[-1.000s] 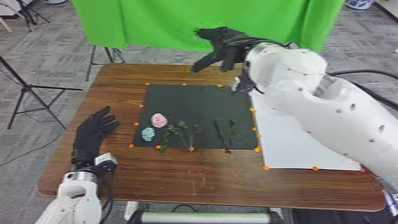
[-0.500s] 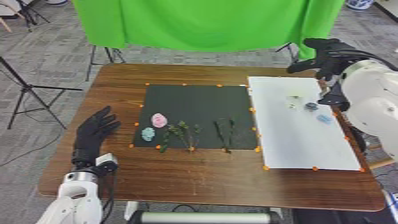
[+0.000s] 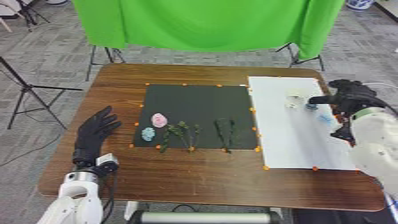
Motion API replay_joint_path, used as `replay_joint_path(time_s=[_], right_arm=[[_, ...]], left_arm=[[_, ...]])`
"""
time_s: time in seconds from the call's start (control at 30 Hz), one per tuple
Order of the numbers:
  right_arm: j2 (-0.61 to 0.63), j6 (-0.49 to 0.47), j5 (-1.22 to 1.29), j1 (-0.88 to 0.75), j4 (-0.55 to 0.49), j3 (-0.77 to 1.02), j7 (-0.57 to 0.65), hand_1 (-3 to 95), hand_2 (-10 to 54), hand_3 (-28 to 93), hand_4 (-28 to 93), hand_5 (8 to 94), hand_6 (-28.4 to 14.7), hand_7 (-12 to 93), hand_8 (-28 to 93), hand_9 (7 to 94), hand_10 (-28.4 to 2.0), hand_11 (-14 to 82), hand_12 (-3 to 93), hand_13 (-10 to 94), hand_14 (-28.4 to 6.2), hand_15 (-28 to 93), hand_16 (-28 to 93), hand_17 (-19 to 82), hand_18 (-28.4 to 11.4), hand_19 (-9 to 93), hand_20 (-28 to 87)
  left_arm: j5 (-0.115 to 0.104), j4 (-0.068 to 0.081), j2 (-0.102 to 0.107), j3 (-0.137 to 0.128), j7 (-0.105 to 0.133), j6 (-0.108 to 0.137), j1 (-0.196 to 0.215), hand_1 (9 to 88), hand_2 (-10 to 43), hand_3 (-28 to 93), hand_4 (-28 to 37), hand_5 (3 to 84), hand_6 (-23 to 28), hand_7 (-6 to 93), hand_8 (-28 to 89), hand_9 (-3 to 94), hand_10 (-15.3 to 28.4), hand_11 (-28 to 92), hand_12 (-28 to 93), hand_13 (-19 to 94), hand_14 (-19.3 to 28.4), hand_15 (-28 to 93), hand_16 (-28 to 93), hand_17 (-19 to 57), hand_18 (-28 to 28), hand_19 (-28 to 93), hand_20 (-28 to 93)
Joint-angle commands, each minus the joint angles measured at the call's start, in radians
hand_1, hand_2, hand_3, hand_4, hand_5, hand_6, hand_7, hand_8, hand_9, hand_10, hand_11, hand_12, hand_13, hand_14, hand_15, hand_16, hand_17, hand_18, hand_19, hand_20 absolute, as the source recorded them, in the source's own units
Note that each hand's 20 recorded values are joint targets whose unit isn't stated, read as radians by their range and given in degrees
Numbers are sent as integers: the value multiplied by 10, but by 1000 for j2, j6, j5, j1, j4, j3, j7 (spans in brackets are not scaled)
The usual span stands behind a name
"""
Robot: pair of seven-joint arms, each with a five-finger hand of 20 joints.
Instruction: Arrange flowers
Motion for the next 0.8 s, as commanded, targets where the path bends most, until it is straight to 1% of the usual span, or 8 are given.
replay_joint_path(time_s=[0.03,0.17,0.27,0.4,0.57,0.63,0.73,0.8], right_arm=[[-38,-54,-30,-41,49,0,38,187,-95,629,-192,396,-15,85,-54,455,-199,51,112,816,-88,626,241,541,-202,931,446],[-53,-35,-36,-60,69,3,49,211,-95,643,-190,410,-10,98,-57,471,-197,57,116,819,-85,628,242,544,-199,932,451],[-60,-5,-50,-73,76,-6,56,244,-95,648,-185,428,-5,110,-64,496,-184,63,122,821,-81,633,242,550,-196,932,459],[-73,19,-59,-75,88,-23,55,300,-95,681,-183,490,6,146,-86,568,-164,94,145,836,-69,643,241,568,-190,932,488],[-76,96,-86,-67,103,-65,41,362,-95,692,-196,540,18,170,-98,627,-149,116,151,860,-57,646,244,589,-181,932,511],[-76,132,-99,-60,111,-82,36,383,-95,699,-198,555,23,180,-104,644,-135,125,152,867,-52,647,245,600,-177,932,519],[-74,185,-127,-45,128,-114,35,415,-95,702,-206,583,29,195,-118,676,-130,138,152,880,-46,648,249,611,-173,932,533],[-74,214,-140,-35,139,-132,36,448,-95,693,-221,612,33,210,-84,710,-128,144,152,892,-43,646,252,622,-170,932,542]], left_arm=[[8,10,-11,22,-33,-11,21,171,-33,718,-283,440,-3,148,-81,446,126,181,113,380,170,302,5,66,151,103,207],[3,7,-12,16,-26,-9,30,171,-33,718,-283,441,-3,148,-81,446,126,181,113,381,170,305,5,66,151,104,207],[3,10,-13,20,-28,-8,25,171,-33,718,-283,441,-3,148,-81,446,125,181,113,382,169,304,5,66,151,104,206],[4,10,-17,21,-26,-8,24,173,-32,716,-283,441,-2,147,-81,446,126,181,112,382,169,304,5,66,151,104,206],[2,9,-16,21,-25,-6,24,171,-31,717,-283,441,-2,148,-80,446,125,181,112,381,169,304,5,66,151,104,206],[3,9,-17,20,-26,-6,24,172,-31,717,-283,441,-3,147,-80,445,125,181,113,380,169,304,5,66,151,104,206],[2,10,-17,21,-25,-6,24,171,-30,716,-283,441,-3,148,-81,445,125,181,112,380,168,303,5,66,151,104,206],[1,9,-17,21,-24,-4,24,170,-29,716,-283,440,-3,148,-81,446,125,181,112,380,169,303,4,66,151,104,206]])
